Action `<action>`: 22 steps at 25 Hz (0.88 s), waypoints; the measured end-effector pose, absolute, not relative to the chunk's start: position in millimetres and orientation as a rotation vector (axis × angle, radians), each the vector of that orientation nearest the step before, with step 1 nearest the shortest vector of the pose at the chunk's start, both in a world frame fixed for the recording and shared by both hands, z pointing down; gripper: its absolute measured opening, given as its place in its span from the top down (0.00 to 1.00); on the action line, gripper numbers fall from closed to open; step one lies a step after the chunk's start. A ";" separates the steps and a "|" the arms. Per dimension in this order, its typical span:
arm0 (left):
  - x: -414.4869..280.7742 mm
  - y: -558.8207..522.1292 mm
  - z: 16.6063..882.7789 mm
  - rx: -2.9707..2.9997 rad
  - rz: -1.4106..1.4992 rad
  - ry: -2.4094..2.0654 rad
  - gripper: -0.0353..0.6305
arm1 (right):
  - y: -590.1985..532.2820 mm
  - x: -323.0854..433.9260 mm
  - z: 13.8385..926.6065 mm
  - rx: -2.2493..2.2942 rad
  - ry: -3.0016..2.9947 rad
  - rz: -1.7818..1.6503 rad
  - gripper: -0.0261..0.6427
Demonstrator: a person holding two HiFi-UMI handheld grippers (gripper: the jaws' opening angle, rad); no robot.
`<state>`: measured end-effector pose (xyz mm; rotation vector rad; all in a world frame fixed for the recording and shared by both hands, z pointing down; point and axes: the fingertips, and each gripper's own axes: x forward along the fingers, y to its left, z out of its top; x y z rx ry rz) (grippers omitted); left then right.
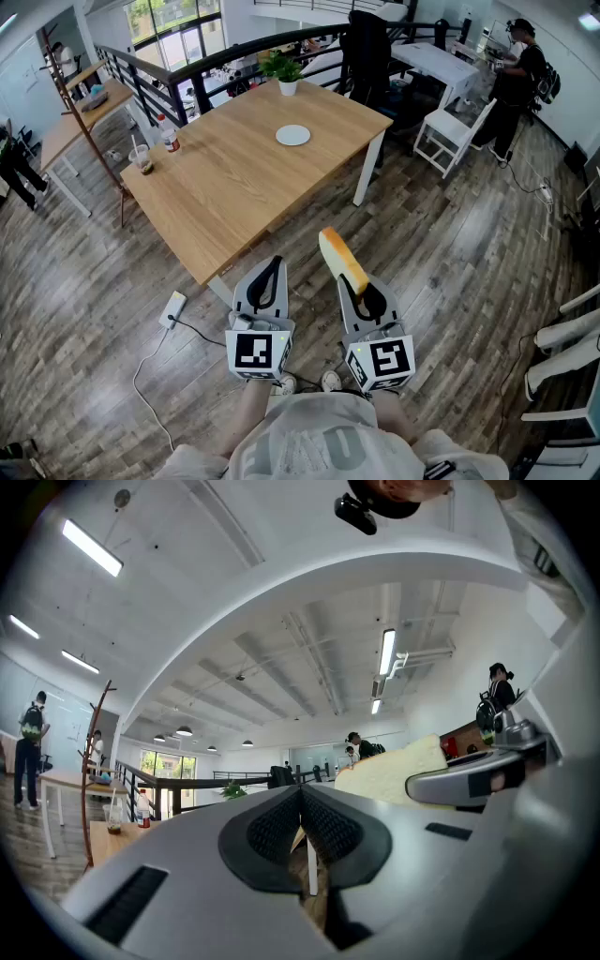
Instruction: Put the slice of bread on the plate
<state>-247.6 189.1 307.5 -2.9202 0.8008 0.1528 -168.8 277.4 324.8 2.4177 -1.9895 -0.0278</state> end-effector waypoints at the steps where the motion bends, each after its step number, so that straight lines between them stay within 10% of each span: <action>1: -247.5 190.4 306.7 -2.910 0.148 0.802 0.93 | 279.4 -168.3 324.9 2.419 -1.990 -0.025 0.82; 22: -202.8 211.8 317.4 -2.844 0.067 0.985 0.94 | 323.6 -96.8 340.6 2.356 -2.072 -0.036 0.82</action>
